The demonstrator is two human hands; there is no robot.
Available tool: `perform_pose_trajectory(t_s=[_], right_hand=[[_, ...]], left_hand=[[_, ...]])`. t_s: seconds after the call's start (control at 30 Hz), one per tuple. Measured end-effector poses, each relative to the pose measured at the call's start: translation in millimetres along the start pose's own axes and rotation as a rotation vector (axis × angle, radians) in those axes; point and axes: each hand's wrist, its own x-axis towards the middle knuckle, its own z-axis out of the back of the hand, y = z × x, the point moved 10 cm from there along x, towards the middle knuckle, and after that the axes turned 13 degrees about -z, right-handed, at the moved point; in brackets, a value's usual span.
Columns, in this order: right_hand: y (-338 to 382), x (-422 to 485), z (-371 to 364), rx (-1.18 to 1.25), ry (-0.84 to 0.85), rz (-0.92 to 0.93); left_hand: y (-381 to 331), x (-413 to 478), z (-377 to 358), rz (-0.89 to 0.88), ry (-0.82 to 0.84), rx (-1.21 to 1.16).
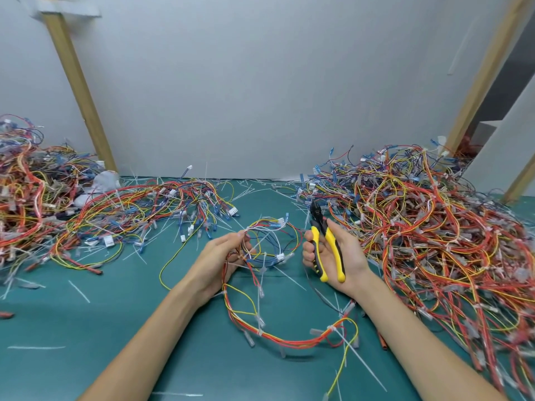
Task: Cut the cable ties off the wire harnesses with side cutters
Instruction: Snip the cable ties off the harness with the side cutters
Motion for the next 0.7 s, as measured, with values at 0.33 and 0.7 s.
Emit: perform_pose_trajectory(t_s=[0.33,0.7], right_hand=[[13.9,-6.7,-5.3,-0.302,-0.137,0.197],[27.4,-42.9,-40.3,-1.736,-0.906,0.759]], left_hand=[[6.2,5.3,0.0,0.034,0.027,-0.094],[-1.5,3.2,2.9,-0.079,0.021,0.045]])
